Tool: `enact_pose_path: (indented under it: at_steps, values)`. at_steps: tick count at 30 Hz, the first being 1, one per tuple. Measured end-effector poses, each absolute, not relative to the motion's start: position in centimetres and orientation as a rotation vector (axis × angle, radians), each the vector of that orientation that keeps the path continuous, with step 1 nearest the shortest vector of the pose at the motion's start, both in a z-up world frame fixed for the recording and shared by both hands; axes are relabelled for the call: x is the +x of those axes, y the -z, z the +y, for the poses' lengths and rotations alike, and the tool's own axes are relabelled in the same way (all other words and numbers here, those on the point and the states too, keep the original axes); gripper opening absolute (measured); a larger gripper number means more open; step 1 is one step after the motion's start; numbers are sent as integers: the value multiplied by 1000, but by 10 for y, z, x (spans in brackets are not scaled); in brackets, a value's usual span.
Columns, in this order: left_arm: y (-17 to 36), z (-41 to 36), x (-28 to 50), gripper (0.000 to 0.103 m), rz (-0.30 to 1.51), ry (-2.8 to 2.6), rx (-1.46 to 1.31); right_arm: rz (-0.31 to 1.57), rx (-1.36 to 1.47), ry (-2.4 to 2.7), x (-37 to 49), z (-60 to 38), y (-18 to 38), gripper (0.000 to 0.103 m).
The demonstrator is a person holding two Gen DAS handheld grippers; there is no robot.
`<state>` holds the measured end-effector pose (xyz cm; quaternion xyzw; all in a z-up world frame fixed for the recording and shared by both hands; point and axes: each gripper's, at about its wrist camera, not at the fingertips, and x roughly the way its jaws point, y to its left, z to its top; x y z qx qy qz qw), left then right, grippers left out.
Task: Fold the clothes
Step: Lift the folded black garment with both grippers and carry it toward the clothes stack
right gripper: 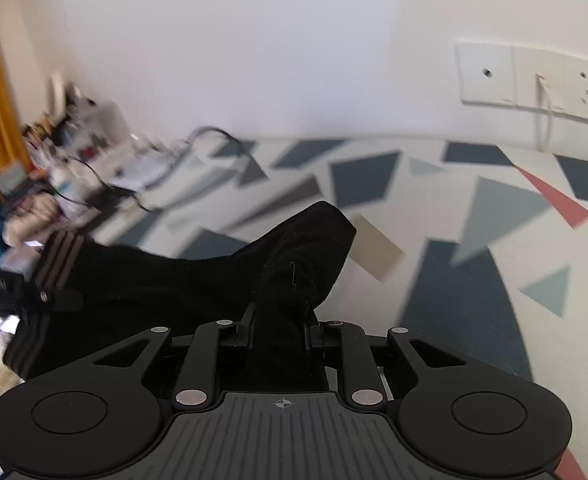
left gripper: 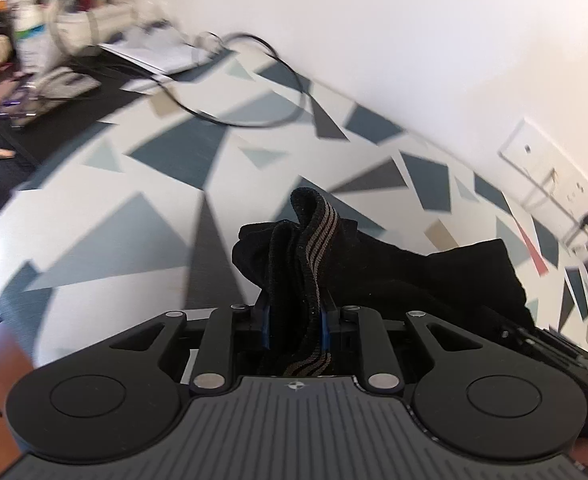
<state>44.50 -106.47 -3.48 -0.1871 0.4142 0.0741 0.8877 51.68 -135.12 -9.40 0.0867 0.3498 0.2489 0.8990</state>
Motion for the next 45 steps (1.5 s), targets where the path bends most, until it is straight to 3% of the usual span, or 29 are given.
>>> enact_pose_path:
  at_steps: [15,32,45]
  values:
    - [8,-933,294,22,783,-352,-512,679,25,-717,420,-1210,26,18]
    - [14,-738,81,22,767,-695,-640,738,-158,-1014,248,-935,15,18]
    - [14,-598,20,22,734,-956,-711,764,-219,-1293,214,-729,25,18]
